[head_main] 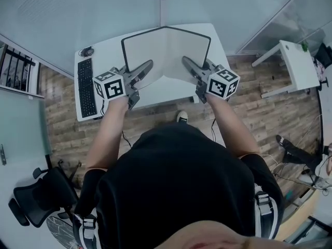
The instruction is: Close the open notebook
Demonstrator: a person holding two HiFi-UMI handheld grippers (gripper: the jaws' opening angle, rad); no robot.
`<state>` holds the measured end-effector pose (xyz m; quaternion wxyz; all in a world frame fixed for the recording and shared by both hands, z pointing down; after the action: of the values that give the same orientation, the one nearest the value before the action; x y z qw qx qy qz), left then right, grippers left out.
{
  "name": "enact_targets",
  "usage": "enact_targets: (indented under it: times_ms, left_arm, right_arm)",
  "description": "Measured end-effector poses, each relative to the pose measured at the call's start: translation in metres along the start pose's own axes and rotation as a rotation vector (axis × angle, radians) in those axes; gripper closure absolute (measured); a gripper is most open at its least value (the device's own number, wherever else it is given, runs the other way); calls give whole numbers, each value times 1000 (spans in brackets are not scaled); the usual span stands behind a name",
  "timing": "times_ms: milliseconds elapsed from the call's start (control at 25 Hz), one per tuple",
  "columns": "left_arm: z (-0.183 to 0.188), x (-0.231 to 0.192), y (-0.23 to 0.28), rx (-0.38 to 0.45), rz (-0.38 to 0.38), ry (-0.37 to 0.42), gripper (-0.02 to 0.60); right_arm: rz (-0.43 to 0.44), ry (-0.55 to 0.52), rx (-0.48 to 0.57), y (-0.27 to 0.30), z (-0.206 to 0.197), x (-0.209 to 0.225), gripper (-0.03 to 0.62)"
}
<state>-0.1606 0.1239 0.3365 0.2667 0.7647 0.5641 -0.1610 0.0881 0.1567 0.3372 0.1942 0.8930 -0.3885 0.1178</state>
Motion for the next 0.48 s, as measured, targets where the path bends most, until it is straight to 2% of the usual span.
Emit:
enact_targets:
  times_ms: [480]
  left_arm:
    - [29, -18, 38, 9, 14, 3, 532]
  right_arm:
    - [13, -6, -5, 5, 24, 49, 533]
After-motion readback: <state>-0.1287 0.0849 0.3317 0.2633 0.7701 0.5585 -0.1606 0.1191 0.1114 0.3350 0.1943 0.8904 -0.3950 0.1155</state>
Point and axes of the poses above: the fingertips, and each gripper's own axes: y forward along the fingers, x to its right, z out of its top, the point moved 8 cm from there along -y, backward along the fingers, and after that the axes turned 11 degrees about -x, right-handed, at the moved point
